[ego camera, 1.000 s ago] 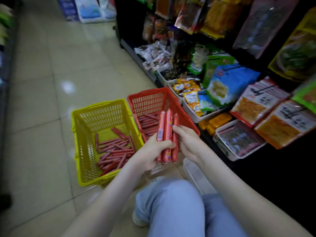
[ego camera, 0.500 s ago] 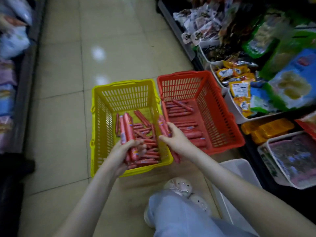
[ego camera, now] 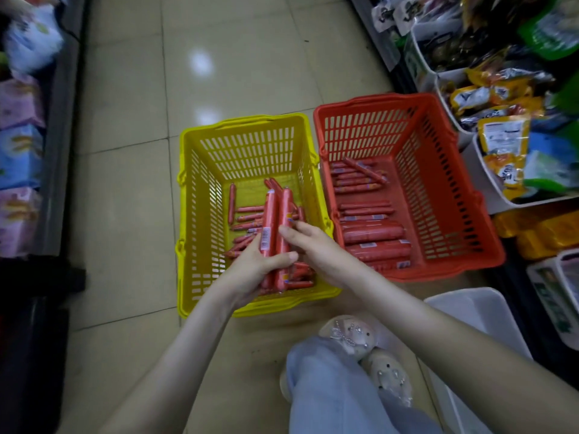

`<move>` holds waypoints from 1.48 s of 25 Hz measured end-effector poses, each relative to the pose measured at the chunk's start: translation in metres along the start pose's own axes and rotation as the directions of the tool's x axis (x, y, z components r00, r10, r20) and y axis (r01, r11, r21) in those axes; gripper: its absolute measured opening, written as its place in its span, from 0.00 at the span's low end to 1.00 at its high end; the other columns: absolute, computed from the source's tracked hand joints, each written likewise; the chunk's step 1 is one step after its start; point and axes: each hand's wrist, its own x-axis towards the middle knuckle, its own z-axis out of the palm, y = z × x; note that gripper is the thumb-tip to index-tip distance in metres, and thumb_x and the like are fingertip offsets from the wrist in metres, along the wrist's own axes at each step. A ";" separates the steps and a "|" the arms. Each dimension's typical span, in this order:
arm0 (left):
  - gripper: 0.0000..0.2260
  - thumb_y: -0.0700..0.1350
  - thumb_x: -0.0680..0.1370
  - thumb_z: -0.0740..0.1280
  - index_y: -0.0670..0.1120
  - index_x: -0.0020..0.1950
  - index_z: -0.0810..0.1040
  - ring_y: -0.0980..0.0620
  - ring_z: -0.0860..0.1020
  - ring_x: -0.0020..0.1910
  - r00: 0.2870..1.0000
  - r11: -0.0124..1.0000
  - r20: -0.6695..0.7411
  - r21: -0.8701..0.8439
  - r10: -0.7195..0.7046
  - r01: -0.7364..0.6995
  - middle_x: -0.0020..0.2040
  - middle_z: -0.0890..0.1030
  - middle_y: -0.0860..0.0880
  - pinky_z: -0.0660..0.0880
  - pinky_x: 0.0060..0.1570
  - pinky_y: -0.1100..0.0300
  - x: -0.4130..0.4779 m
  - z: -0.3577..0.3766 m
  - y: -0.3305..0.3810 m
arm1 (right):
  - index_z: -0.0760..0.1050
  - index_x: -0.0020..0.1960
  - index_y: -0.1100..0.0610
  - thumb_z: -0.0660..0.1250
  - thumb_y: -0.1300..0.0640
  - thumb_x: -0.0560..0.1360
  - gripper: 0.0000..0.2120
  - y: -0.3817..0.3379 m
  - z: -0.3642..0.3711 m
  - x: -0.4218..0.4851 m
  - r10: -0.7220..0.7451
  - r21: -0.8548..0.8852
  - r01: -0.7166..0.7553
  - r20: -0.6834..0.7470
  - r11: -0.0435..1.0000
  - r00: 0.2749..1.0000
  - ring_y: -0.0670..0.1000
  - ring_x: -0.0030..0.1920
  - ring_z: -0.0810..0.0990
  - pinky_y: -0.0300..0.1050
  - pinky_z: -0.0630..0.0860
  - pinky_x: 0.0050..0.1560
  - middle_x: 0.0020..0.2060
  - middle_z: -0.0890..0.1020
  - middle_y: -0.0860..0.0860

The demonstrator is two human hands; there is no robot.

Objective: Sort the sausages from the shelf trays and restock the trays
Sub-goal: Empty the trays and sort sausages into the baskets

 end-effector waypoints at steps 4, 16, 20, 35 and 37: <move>0.22 0.38 0.72 0.71 0.45 0.65 0.72 0.46 0.79 0.56 0.999 0.999 0.047 0.042 0.006 -0.008 0.58 0.80 0.42 0.77 0.56 0.51 0.007 0.020 -0.006 | 0.74 0.58 0.63 0.63 0.61 0.78 0.11 0.001 -0.016 -0.018 -0.002 0.162 0.016 -0.084 0.987 0.996 0.53 0.45 0.82 0.46 0.79 0.47 0.46 0.83 0.56; 0.08 0.43 0.78 0.63 0.43 0.57 0.74 0.49 0.83 0.46 0.995 0.977 0.033 -0.186 -0.098 0.102 0.50 0.83 0.42 0.80 0.44 0.55 0.007 0.028 0.001 | 0.75 0.49 0.63 0.61 0.66 0.77 0.04 -0.018 -0.042 -0.043 -0.042 0.369 0.105 -0.175 0.924 0.984 0.53 0.42 0.83 0.49 0.80 0.48 0.42 0.83 0.56; 0.10 0.40 0.81 0.56 0.40 0.55 0.75 0.53 0.81 0.41 0.992 0.982 0.045 -0.144 -0.120 0.126 0.46 0.82 0.45 0.80 0.44 0.58 0.012 0.035 0.004 | 0.73 0.51 0.65 0.62 0.66 0.77 0.04 -0.015 -0.051 -0.046 -0.024 0.353 0.090 -0.188 0.931 0.982 0.52 0.41 0.82 0.49 0.80 0.47 0.42 0.81 0.58; 0.03 0.41 0.79 0.66 0.47 0.45 0.74 0.51 0.78 0.38 0.998 0.895 -0.066 0.445 0.020 0.011 0.39 0.75 0.46 0.81 0.43 0.48 0.014 0.057 -0.011 | 0.76 0.51 0.62 0.69 0.71 0.70 0.12 -0.003 -0.064 -0.058 0.029 0.207 0.030 -0.277 0.978 0.960 0.53 0.41 0.82 0.47 0.81 0.43 0.41 0.83 0.56; 0.03 0.46 0.79 0.64 0.52 0.47 0.77 0.51 0.79 0.40 0.987 0.815 -0.125 0.579 0.106 -0.014 0.41 0.78 0.49 0.81 0.46 0.47 0.018 0.054 -0.012 | 0.76 0.49 0.59 0.70 0.71 0.70 0.11 -0.010 -0.068 -0.058 -0.021 0.052 0.041 -0.350 0.998 0.937 0.51 0.39 0.82 0.45 0.78 0.42 0.40 0.83 0.53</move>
